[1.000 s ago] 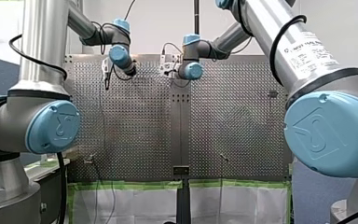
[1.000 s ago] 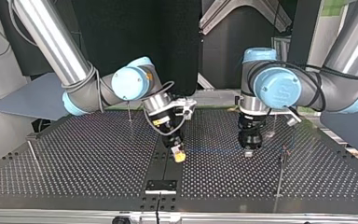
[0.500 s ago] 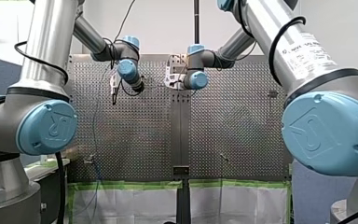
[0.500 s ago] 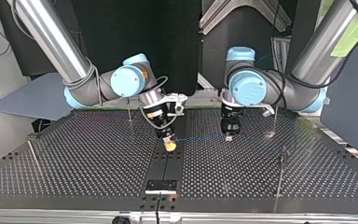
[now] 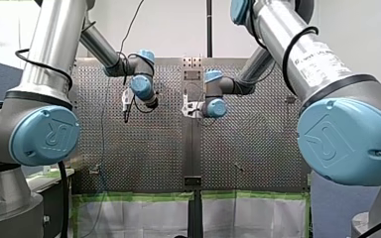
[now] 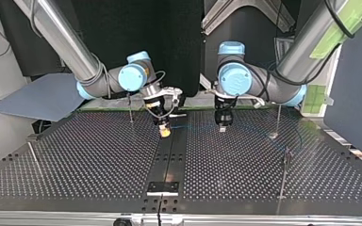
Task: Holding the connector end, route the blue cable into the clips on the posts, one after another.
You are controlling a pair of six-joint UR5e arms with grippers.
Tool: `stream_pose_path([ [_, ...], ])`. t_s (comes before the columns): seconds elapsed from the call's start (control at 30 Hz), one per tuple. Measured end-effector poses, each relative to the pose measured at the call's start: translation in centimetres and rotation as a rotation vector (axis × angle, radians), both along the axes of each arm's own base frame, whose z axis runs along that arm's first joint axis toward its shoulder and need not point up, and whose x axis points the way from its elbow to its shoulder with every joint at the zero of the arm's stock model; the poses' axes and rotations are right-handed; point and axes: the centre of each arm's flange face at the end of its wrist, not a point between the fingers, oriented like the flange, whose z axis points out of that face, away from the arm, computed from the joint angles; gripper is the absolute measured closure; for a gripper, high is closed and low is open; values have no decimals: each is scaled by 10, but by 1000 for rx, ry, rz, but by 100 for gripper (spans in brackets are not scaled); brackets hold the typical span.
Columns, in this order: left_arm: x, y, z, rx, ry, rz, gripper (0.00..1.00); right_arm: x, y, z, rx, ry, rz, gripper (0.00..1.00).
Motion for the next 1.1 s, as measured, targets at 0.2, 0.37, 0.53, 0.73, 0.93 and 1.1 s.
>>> stream_pose_path([
  [0.2, -2, -17, -18, 15, 3, -5, 99, -9, 7, -54, 36, 31, -13, 100],
  [0.37, -6, -38, -43, 36, 16, -26, 99, -17, 16, -80, 55, 44, -16, 100],
  [0.53, -13, -60, -69, 44, 26, -43, 99, -26, 23, -110, 78, 95, -20, 100],
  [0.73, -15, -77, -104, 54, 42, -48, 99, -41, 31, -161, 121, 157, -58, 100],
  [0.93, -14, -83, -141, 69, 74, -55, 99, -59, 34, -189, 148, 145, -97, 100],
  [1.1, -18, -91, -171, 94, 102, -72, 99, -65, 32, -205, 139, 132, -105, 100],
])
